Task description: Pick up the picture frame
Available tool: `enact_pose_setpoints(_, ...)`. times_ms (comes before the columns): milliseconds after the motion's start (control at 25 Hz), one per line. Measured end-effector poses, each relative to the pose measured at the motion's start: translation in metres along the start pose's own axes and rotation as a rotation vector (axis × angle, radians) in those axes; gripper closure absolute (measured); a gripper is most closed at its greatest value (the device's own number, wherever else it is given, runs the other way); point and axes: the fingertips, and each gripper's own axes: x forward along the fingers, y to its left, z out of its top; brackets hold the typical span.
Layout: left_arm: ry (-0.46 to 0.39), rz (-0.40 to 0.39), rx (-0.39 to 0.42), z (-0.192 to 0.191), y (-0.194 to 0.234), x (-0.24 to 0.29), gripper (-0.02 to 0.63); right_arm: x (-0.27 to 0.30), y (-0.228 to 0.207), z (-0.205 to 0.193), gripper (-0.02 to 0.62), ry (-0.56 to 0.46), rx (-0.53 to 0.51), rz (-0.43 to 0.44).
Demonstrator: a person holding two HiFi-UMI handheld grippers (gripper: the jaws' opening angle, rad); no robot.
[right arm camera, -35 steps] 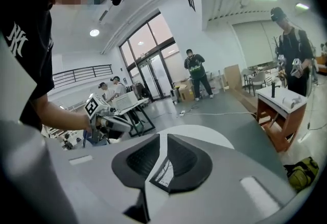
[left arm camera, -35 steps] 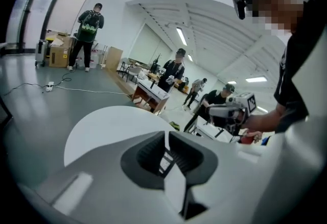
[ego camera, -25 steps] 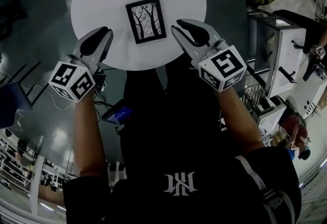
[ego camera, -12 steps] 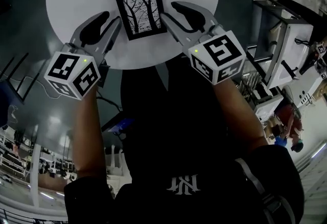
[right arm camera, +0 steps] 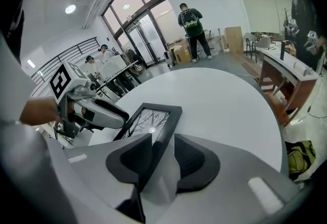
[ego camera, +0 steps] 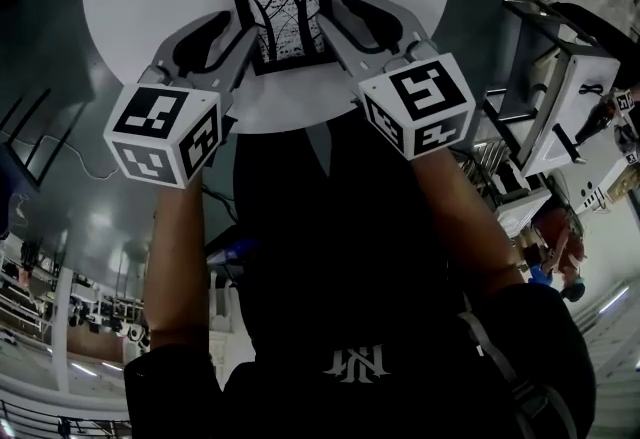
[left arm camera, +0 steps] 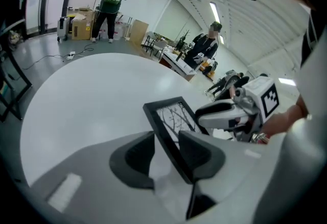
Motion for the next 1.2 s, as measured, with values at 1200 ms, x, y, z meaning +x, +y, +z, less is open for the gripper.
enact_pose_setpoints(1200,0.028,0.039,-0.045,-0.004,-0.002,0.012,0.492,0.004,0.007,-0.006,0.479,0.003,-0.012,-0.063)
